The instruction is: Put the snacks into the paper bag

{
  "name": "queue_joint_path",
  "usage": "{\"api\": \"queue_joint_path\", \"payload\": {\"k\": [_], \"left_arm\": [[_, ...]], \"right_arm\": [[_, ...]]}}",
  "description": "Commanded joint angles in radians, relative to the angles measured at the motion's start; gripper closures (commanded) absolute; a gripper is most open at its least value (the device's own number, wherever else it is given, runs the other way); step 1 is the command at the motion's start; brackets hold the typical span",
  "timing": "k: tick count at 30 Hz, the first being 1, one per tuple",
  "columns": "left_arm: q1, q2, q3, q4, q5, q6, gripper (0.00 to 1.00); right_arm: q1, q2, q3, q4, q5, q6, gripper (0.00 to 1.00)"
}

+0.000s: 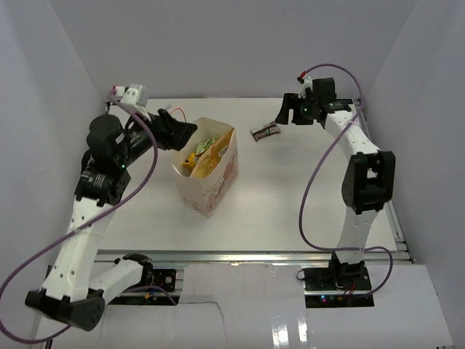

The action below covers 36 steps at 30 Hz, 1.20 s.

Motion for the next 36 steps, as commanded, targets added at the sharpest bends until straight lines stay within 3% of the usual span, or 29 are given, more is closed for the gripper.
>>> {"api": "queue_joint_path", "payload": {"k": [1, 6, 9, 16, 23, 26, 29, 30, 36], "left_arm": [[-0.001, -0.112, -0.120, 0.008, -0.162, -0.021, 0.13], [-0.001, -0.208, -0.198, -0.063, -0.248, -0.090, 0.12], [-0.001, -0.232, -0.226, -0.091, -0.275, -0.126, 0.12], [-0.001, -0.226, -0.232, -0.135, -0.295, -0.144, 0.12], [-0.001, -0.242, -0.255, -0.160, -0.304, -0.157, 0.12], [-0.001, -0.256, -0.264, -0.172, -0.307, -0.161, 0.12], [-0.001, -0.276, -0.272, -0.187, -0.308, -0.164, 0.12], [-0.001, -0.282, -0.272, -0.190, -0.311, -0.164, 0.12], [-0.001, -0.322, -0.287, -0.201, -0.316, -0.166, 0.11]], "right_arm": [[0.028, 0.140, 0.146, 0.000, 0.153, 0.247, 0.16], [0.039, 0.301, 0.299, 0.062, 0.195, 0.413, 0.16], [0.057, 0.364, 0.358, 0.082, 0.298, 0.465, 0.16], [0.114, 0.472, 0.390, 0.089, 0.457, 0.531, 0.19], [0.134, 0.519, 0.355, 0.112, 0.451, 0.574, 0.25], [0.129, 0.512, 0.301, 0.114, 0.455, 0.588, 0.33], [0.122, 0.493, 0.257, 0.125, 0.446, 0.577, 0.47], [0.119, 0.486, 0.229, 0.132, 0.440, 0.565, 0.56], [0.079, 0.391, 0.114, 0.184, 0.382, 0.482, 0.86]]}}
